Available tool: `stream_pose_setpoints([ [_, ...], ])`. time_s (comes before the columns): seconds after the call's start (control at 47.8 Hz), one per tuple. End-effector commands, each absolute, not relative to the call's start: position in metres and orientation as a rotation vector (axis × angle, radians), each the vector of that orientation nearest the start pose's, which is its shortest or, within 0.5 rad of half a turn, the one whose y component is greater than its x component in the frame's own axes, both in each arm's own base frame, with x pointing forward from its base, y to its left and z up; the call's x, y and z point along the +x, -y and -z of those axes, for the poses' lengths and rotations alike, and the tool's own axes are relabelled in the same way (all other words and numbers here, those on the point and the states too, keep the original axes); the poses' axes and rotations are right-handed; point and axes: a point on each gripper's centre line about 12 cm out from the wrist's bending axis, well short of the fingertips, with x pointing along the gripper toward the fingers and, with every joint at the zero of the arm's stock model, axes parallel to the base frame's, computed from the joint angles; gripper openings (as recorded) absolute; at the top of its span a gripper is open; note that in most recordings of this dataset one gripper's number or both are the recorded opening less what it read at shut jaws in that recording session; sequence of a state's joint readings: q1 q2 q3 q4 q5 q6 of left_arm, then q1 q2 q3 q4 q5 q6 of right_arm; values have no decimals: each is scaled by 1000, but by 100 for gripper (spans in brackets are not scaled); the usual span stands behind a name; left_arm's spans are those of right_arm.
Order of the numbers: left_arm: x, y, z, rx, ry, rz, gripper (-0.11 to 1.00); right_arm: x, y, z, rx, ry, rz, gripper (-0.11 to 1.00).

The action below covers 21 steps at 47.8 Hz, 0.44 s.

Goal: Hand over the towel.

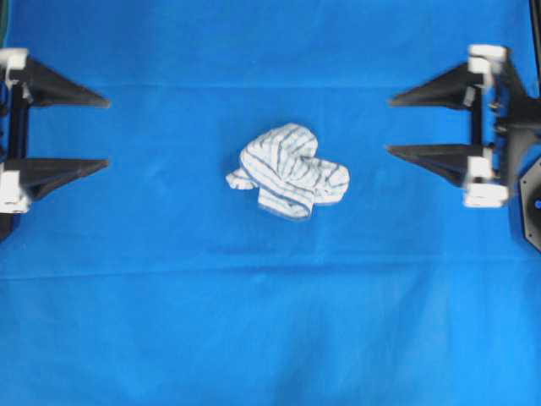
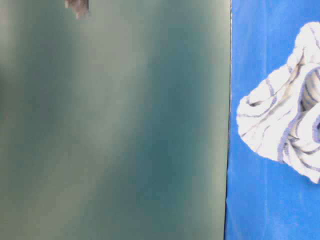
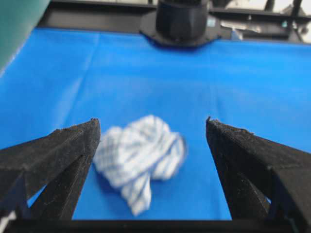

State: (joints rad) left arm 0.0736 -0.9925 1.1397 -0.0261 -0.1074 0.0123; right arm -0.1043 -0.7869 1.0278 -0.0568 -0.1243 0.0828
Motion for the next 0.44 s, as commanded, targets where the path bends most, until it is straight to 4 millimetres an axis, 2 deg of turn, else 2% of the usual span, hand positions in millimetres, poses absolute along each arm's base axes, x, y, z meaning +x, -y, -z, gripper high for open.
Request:
stream_pose_setpoints([
  [0.0, 181, -13, -291, -6, -11, -74, 91, 221, 21, -295, 31, -91, 94, 69],
  [0.209, 142, -13, -261, 22, 48, -89, 91, 179, 15, -260, 27, -44, 80, 69],
  [0.419, 123, -17, -233, 23, 37, -137, 91, 151, 11, -214, 44, -25, 71, 67],
])
